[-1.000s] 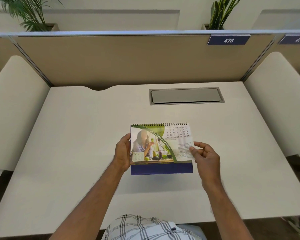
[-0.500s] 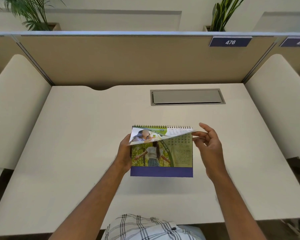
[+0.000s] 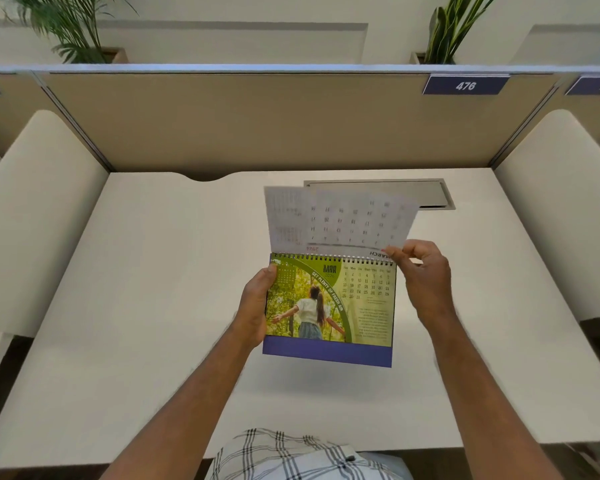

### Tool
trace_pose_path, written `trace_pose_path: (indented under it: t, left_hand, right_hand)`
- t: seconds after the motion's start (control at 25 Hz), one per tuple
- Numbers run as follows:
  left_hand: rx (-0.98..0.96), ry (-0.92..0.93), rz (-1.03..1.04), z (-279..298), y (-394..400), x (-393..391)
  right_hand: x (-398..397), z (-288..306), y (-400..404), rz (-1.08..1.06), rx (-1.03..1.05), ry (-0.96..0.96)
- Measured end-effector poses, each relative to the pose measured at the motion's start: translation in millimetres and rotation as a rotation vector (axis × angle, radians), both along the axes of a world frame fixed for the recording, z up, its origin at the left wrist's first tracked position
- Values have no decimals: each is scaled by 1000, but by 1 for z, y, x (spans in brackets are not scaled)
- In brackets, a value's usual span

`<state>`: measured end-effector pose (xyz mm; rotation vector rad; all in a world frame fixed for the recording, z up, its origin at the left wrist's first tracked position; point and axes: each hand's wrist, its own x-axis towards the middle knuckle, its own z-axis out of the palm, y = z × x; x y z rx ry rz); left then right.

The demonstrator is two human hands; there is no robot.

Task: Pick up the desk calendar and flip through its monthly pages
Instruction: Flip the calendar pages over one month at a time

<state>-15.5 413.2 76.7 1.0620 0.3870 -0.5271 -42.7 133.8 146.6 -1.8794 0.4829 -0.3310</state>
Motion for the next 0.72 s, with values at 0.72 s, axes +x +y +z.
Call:
trace_pose_path:
  t: [0.72]
  left_hand:
    - [95,-48,77,-3,3,6]
  right_hand:
    - [-6,-12,11,103,309,400]
